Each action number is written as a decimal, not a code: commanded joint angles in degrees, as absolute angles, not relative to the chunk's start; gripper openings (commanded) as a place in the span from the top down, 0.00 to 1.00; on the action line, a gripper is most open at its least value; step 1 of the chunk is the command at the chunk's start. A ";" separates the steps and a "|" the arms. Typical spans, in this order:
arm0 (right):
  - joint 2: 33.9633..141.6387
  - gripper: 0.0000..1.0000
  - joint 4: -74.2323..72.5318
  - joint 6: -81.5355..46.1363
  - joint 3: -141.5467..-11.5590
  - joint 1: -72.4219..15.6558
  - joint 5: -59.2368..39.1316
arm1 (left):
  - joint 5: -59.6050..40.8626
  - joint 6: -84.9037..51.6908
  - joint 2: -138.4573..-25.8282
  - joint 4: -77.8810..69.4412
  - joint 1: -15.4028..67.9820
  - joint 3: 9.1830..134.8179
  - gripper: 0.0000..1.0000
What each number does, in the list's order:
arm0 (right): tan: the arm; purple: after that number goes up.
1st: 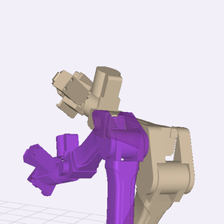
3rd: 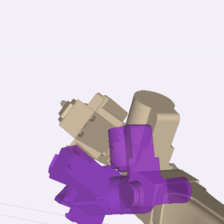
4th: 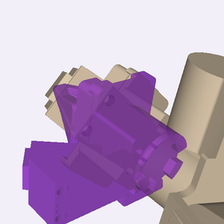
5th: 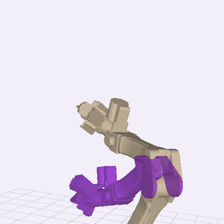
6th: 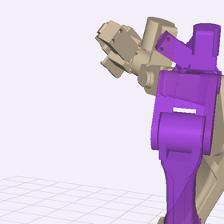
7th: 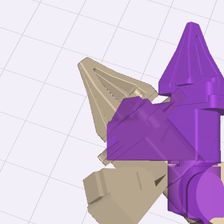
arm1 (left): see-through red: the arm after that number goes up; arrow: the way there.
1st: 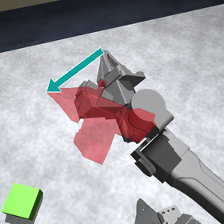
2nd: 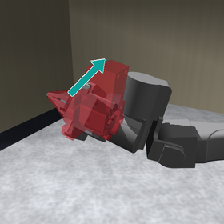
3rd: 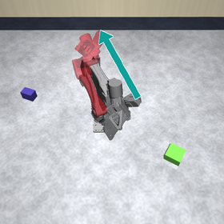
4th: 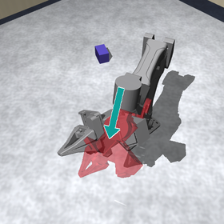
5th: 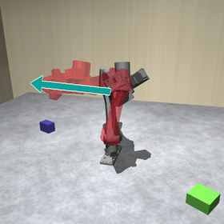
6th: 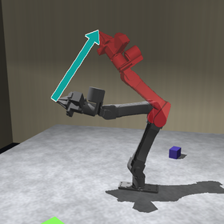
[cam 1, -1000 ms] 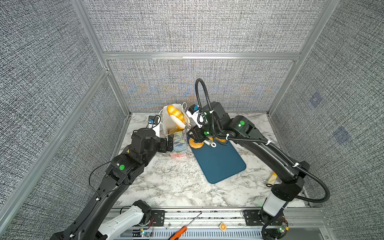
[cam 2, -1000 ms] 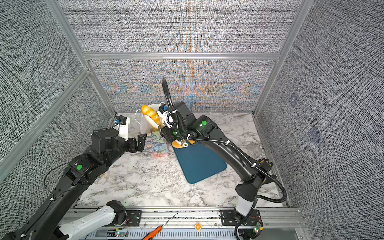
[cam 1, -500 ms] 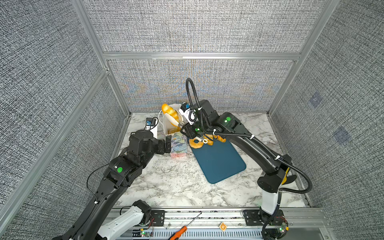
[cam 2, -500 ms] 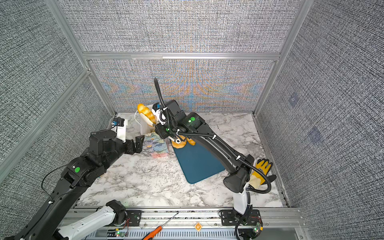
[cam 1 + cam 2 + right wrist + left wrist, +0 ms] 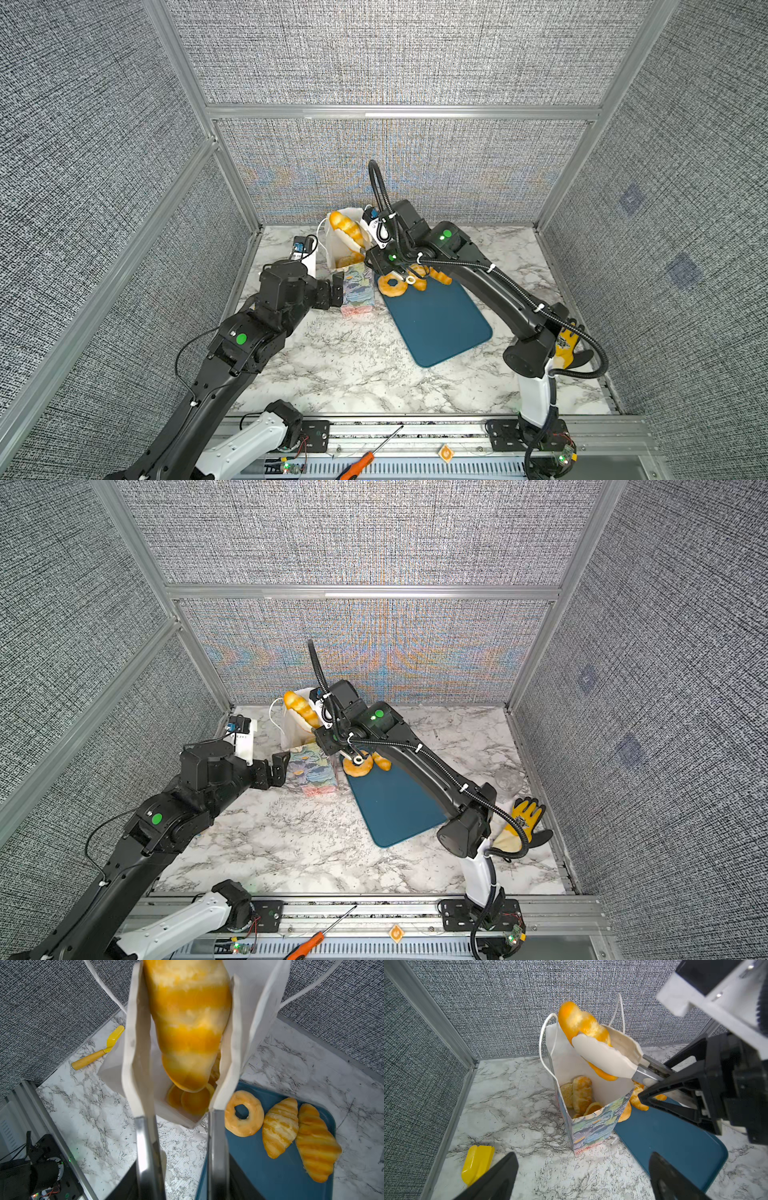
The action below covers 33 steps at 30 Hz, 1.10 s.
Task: Place the fake bread into the paper bag
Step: 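Lower the knotted roll into the white paper bag and open the tongs, then move the empty tongs back over the tray with right gripper while left gripper draws back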
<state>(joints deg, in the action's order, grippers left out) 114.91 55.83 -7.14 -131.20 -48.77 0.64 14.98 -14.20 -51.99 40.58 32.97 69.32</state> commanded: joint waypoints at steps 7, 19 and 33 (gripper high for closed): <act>114.44 0.37 56.50 -6.61 -131.83 -48.69 2.63 | 14.00 -15.07 -52.20 39.73 32.96 69.48 0.01; 112.77 0.30 56.82 -5.73 -131.42 -48.67 3.82 | 13.16 -15.42 -52.47 39.11 32.95 69.79 0.00; 107.06 0.27 55.38 -4.63 -127.10 -48.75 4.78 | 12.00 -16.53 -52.82 38.35 33.02 70.18 0.01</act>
